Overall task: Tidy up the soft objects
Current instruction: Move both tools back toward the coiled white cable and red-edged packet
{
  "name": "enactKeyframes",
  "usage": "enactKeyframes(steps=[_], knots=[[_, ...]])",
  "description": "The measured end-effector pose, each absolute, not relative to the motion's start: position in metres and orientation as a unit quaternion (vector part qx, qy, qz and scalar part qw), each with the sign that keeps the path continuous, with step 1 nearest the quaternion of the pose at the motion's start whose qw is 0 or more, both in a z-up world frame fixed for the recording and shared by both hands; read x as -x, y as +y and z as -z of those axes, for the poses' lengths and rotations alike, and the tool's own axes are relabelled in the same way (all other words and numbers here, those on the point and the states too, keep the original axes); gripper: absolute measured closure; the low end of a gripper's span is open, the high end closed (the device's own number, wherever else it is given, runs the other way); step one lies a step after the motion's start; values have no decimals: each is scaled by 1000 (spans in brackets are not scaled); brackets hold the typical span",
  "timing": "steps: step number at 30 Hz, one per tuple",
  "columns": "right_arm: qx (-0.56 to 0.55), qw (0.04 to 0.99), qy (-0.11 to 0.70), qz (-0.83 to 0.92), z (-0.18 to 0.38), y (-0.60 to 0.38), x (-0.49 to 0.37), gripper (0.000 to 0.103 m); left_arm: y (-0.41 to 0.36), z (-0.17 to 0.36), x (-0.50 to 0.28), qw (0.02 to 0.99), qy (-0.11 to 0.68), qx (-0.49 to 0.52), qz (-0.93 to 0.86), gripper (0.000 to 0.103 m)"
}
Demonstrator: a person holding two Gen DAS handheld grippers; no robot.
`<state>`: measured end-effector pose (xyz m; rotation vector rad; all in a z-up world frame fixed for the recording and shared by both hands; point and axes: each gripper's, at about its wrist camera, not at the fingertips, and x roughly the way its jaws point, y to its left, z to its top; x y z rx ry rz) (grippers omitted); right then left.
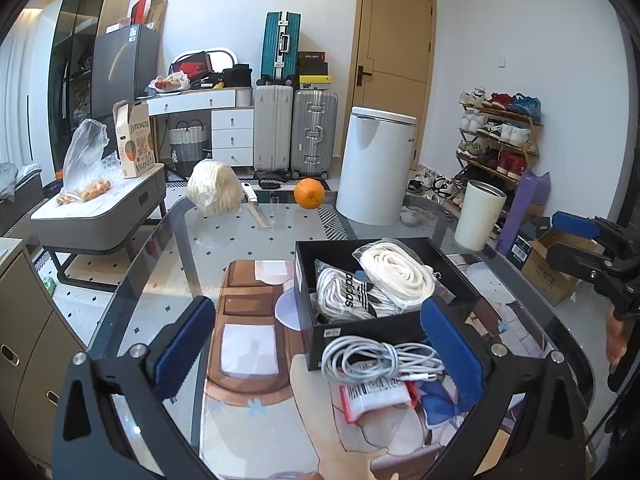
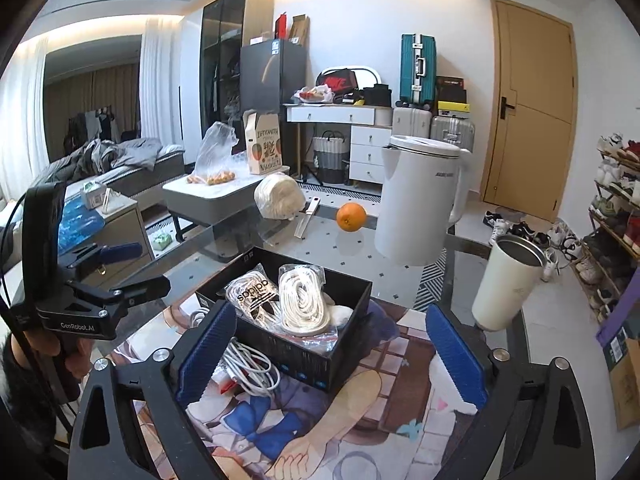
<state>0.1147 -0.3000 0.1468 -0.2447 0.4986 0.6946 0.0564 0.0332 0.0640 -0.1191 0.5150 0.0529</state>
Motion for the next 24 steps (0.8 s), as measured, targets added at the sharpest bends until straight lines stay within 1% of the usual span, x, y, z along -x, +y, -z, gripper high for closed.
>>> enactKeyframes(steps=[5,9,14,24], knots=[[106,904,251,-328,-143,-309,-105,4,31,-60,-48,964,259,56,-27,0],[97,903,264,-326,-130,-312,-103,1,30,-56,-43,964,259,56,-23,0],[98,895,279,-334,-111,-310,-101,1,29,-46,-42,963,263,60,-10,0],[109,888,300,-329,-94,-303,-107,1,25,-22,-49,953,298,52,-13,0]])
